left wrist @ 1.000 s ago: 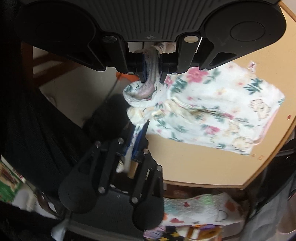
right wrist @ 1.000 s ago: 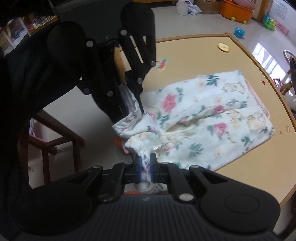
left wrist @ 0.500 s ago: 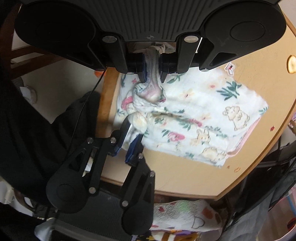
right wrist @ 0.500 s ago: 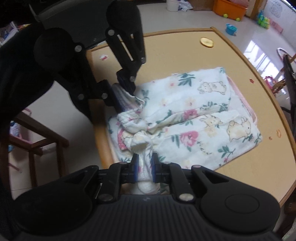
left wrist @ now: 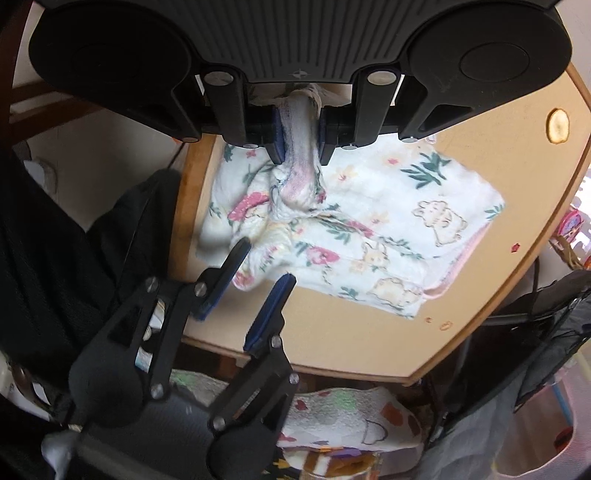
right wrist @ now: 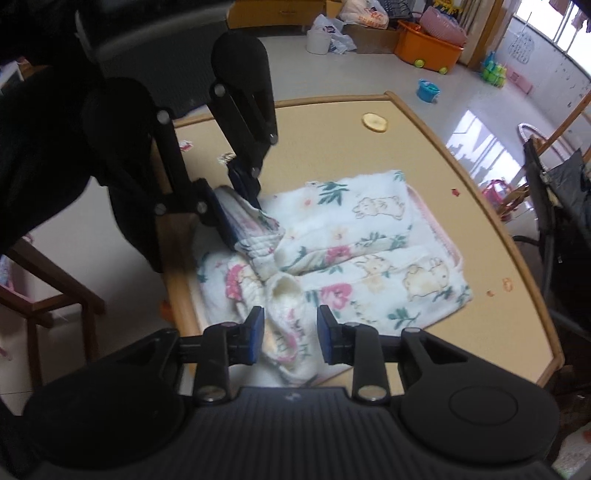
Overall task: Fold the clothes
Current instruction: 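Lift the hem with both grippers and fold it over toward the collar, then open both grippers to release the folded shirt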
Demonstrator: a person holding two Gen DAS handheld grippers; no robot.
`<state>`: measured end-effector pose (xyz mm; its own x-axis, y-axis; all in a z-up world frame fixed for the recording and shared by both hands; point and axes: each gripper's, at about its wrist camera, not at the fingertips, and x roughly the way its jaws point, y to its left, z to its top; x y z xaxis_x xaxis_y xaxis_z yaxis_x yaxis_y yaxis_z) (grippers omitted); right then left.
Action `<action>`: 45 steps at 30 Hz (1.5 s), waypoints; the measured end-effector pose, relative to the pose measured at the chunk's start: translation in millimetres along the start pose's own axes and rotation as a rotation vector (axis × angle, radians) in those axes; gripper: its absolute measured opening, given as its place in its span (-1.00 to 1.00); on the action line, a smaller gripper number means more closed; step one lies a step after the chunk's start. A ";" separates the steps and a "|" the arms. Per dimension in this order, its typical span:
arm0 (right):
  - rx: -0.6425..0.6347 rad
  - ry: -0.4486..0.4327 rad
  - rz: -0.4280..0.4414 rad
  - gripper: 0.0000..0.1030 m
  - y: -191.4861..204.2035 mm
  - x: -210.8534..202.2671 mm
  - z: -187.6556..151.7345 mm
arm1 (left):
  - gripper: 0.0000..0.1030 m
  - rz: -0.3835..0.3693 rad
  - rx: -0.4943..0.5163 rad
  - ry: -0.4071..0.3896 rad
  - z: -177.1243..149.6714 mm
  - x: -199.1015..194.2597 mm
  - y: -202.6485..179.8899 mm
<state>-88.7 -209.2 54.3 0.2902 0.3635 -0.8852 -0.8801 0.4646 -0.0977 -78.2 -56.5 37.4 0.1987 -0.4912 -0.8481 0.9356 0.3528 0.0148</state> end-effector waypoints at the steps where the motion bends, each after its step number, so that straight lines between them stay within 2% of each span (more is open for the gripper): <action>1: 0.007 -0.005 -0.005 -0.41 -1.3 0.7 0.9 | -0.57 0.005 -0.009 -0.006 0.6 -1.9 0.9; 6: 0.030 -0.044 -0.035 -0.41 -2.0 -6.7 4.6 | -0.56 0.022 -0.041 -0.008 1.6 -6.9 5.9; 10: 0.045 -0.139 0.017 -0.42 5.0 -27.7 8.6 | -0.56 0.037 -0.050 -0.001 0.6 -5.2 8.0; 12: 0.018 -0.123 0.071 -0.43 14.0 -27.6 10.8 | -0.56 0.040 -0.050 0.000 1.1 -3.8 7.6; 15: -0.036 -0.058 0.104 -0.43 26.9 -11.4 11.3 | -0.56 0.057 -0.064 -0.006 2.0 -2.8 8.5; 18: -0.034 -0.036 0.080 -0.49 28.1 5.2 9.9 | -0.56 0.081 -0.086 -0.021 2.3 -5.0 9.6; 21: 0.006 -0.057 0.017 -0.49 20.0 9.2 11.8 | -0.55 0.105 -0.091 -0.038 1.8 -10.8 9.4; 25: 0.022 -0.065 -0.026 -0.49 13.1 13.6 14.5 | -0.55 0.139 -0.086 -0.057 1.4 -21.0 11.5; 31: 0.039 -0.032 -0.035 -0.49 10.2 37.5 13.9 | -0.55 0.092 -0.089 -0.114 -1.9 -34.3 10.6; 38: 0.065 -0.038 -0.021 -0.49 0.7 34.1 12.0 | -0.54 -0.043 0.029 -0.149 -5.9 -40.7 -11.0; 40: 0.066 -0.048 -0.022 -0.49 3.1 29.1 10.9 | -0.54 -0.082 0.055 -0.138 -6.4 -37.0 -16.0; 42: 0.066 -0.063 -0.021 -0.49 2.5 23.9 9.9 | -0.54 -0.086 0.072 -0.097 -7.0 -25.4 -19.6; 45: 0.067 -0.084 -0.014 -0.48 1.8 10.5 8.1 | -0.54 -0.022 0.065 -0.047 -9.1 -4.0 -15.9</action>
<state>-84.1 -198.0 48.5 0.3355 0.4216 -0.8424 -0.8495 0.5219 -0.0771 -96.5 -52.9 35.7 0.1902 -0.5357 -0.8227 0.9564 0.2901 0.0322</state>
